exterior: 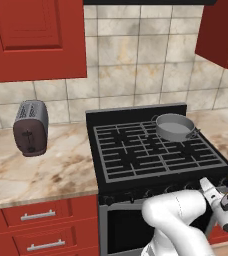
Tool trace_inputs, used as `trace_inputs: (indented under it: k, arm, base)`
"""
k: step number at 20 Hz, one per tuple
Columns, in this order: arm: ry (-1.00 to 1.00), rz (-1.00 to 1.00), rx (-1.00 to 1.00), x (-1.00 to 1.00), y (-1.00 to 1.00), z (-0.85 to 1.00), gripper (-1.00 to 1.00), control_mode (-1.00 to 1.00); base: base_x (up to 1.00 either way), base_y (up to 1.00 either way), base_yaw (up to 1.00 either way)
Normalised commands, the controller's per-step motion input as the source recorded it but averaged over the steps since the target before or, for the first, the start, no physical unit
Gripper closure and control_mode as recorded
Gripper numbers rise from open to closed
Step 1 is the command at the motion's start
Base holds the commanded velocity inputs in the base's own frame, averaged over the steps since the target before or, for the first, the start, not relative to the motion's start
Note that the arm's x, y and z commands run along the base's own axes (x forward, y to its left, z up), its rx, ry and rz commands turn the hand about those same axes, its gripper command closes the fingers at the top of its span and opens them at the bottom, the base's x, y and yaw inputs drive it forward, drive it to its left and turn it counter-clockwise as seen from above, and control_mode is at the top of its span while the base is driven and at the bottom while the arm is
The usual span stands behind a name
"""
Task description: Turn off the rear right burner of the stove.
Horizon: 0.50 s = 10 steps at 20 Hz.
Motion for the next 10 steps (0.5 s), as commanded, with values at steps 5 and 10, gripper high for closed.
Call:
trace_inputs:
  k: [5, 10]
  arm:
    - [-0.14, -0.19, 0.66, 0.00, 0.00, 0.20, 1.00, -1.00]
    - [-0.12, -0.19, 0.62, 0.00, 0.00, 0.37, 1.00, -1.00]
  base:
    - [0.00, 0.00, 0.00]
    - [0.00, 0.00, 0.00]
